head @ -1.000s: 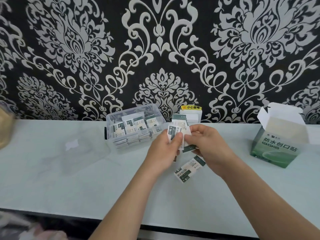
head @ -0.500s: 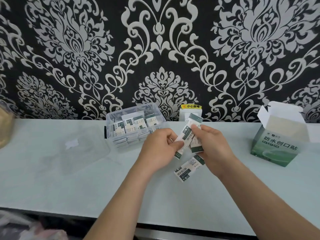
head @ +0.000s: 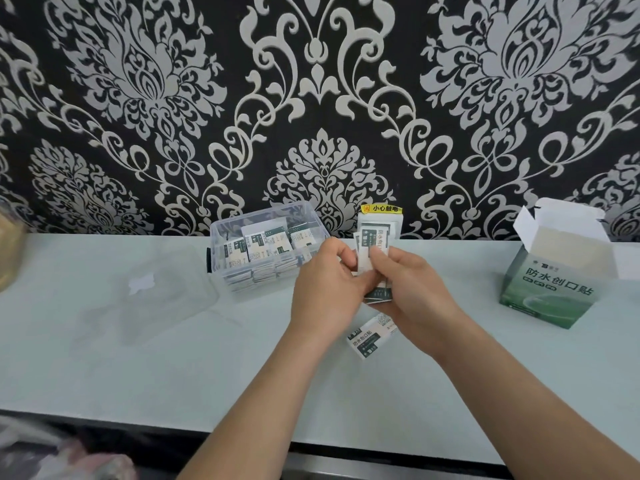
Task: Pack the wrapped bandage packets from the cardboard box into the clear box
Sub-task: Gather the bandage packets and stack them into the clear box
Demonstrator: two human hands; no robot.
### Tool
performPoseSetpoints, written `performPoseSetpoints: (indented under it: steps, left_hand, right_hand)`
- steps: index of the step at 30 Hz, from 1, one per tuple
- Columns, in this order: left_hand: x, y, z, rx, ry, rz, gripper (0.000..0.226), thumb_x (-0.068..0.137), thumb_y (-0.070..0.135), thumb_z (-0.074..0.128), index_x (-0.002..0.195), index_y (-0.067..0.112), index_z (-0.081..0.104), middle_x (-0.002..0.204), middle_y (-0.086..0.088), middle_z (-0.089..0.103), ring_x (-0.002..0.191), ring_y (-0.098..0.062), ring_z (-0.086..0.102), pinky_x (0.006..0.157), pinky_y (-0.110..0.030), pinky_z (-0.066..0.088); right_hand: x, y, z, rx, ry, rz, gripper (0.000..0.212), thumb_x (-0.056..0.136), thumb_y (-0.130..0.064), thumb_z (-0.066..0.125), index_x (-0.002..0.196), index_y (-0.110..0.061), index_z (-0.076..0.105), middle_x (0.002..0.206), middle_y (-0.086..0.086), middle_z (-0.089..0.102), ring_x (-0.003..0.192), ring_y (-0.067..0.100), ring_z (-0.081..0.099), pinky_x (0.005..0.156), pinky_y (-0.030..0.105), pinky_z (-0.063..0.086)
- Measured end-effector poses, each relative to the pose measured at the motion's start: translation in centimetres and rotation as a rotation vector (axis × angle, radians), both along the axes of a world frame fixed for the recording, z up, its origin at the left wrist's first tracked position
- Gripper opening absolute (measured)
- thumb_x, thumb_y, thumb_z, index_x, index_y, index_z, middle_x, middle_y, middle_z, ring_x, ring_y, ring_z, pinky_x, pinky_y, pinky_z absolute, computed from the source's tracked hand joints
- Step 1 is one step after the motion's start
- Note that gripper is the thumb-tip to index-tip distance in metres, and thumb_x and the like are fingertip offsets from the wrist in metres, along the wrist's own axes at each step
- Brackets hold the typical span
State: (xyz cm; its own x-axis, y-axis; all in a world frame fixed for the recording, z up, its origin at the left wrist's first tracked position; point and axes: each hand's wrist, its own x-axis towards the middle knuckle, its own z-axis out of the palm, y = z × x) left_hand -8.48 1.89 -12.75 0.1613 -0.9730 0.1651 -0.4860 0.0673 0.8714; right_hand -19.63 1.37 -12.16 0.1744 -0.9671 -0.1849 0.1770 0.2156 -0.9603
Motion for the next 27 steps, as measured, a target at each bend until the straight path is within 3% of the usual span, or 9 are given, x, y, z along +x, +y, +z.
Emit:
performPoseSetpoints:
  steps: [3, 5, 7, 9, 13, 19, 22, 24, 27]
  left_hand:
    - [0.4, 0.2, 0.2, 0.096, -0.088, -0.244, 0.04, 0.071, 0.026, 0.084, 0.09, 0.027, 0.048, 0.065, 0.013, 0.057, 0.059, -0.004, 0.051, 0.061, -0.028, 0.044]
    - [1.1, 0.5, 0.1, 0.156, -0.373, -0.475, 0.046, 0.072, 0.019, 0.081, 0.106, 0.033, 0.055, 0.102, 0.012, 0.06, 0.091, -0.008, 0.053, 0.083, -0.03, 0.047]
    - [1.2, 0.5, -0.4, 0.194, -0.675, -0.666, 0.062, 0.077, 0.013, 0.074, 0.129, 0.037, 0.051, 0.138, 0.01, 0.045, 0.124, -0.014, 0.038, 0.103, -0.035, 0.038]
    - [1.0, 0.4, -0.7, 0.23, -0.797, -0.752, 0.07, 0.081, 0.009, 0.066, 0.14, 0.038, 0.042, 0.153, 0.011, 0.029, 0.136, -0.018, 0.024, 0.11, -0.039, 0.031]
    - [0.5, -0.5, -0.4, 0.265, -0.866, -0.817, 0.072, 0.08, 0.009, 0.067, 0.14, 0.04, 0.041, 0.147, 0.017, 0.033, 0.129, -0.018, 0.028, 0.106, -0.042, 0.036]
    - [-0.1, -1.7, -0.6, 0.355, -0.817, -0.8, 0.078, 0.075, 0.012, 0.075, 0.138, 0.039, 0.039, 0.129, 0.006, 0.035, 0.123, -0.018, 0.031, 0.103, -0.039, 0.04]
    - [-0.5, -2.2, -0.6, 0.378, -0.774, -0.768, 0.084, 0.074, 0.019, 0.078, 0.142, 0.04, 0.034, 0.13, 0.005, 0.036, 0.124, -0.015, 0.034, 0.104, -0.036, 0.039]
    - [-1.1, -2.5, -0.7, 0.376, -0.748, -0.72, 0.074, 0.076, 0.024, 0.078, 0.138, 0.039, 0.04, 0.119, 0.004, 0.04, 0.115, -0.016, 0.043, 0.099, -0.034, 0.043]
    - [-1.7, -3.1, -1.2, 0.328, -0.686, -0.612, 0.036, 0.083, 0.032, 0.072, 0.114, 0.033, 0.054, 0.098, 0.007, 0.043, 0.097, -0.016, 0.05, 0.084, -0.03, 0.045]
  right_hand:
    - [-1.4, -0.7, 0.3, -0.025, 0.068, -0.146, 0.028, 0.105, -0.018, 0.038, 0.107, -0.005, 0.062, 0.089, 0.012, 0.074, 0.073, 0.016, 0.07, 0.067, 0.029, 0.051]
    - [-2.6, -1.3, 0.3, -0.068, 0.206, -0.216, 0.025, 0.104, -0.016, 0.037, 0.105, -0.007, 0.061, 0.077, 0.005, 0.071, 0.061, 0.012, 0.067, 0.058, 0.024, 0.048]
    - [-3.9, -1.5, 0.1, -0.082, 0.358, -0.223, 0.023, 0.102, -0.013, 0.037, 0.103, -0.011, 0.06, 0.072, 0.004, 0.068, 0.058, 0.013, 0.064, 0.058, 0.026, 0.048]
    - [-4.5, -1.5, 0.0, -0.07, 0.467, -0.178, 0.023, 0.1, -0.011, 0.036, 0.097, -0.015, 0.059, 0.071, 0.004, 0.067, 0.058, 0.016, 0.063, 0.058, 0.027, 0.047]
    - [-5.0, -1.4, -0.2, -0.042, 0.612, -0.032, 0.024, 0.1, -0.01, 0.036, 0.094, -0.014, 0.058, 0.073, 0.008, 0.067, 0.057, 0.018, 0.06, 0.053, 0.025, 0.043]
    - [-5.4, -1.6, -0.7, -0.045, 0.776, 0.079, 0.027, 0.095, -0.005, 0.034, 0.081, -0.012, 0.056, 0.067, 0.009, 0.067, 0.056, 0.02, 0.059, 0.056, 0.027, 0.045]
    - [-5.9, -1.8, -1.0, -0.037, 0.878, 0.092, 0.025, 0.093, -0.005, 0.035, 0.09, -0.006, 0.06, 0.074, 0.011, 0.071, 0.058, 0.02, 0.061, 0.055, 0.026, 0.045]
    - [-6.2, -1.9, -1.1, -0.024, 0.902, 0.1, 0.025, 0.091, -0.005, 0.036, 0.093, -0.006, 0.061, 0.078, 0.011, 0.073, 0.058, 0.019, 0.062, 0.055, 0.026, 0.045]
    - [-6.5, -1.8, -1.0, -0.013, 0.882, 0.114, 0.021, 0.092, -0.005, 0.039, 0.093, -0.009, 0.059, 0.078, 0.008, 0.073, 0.056, 0.016, 0.061, 0.057, 0.027, 0.046]
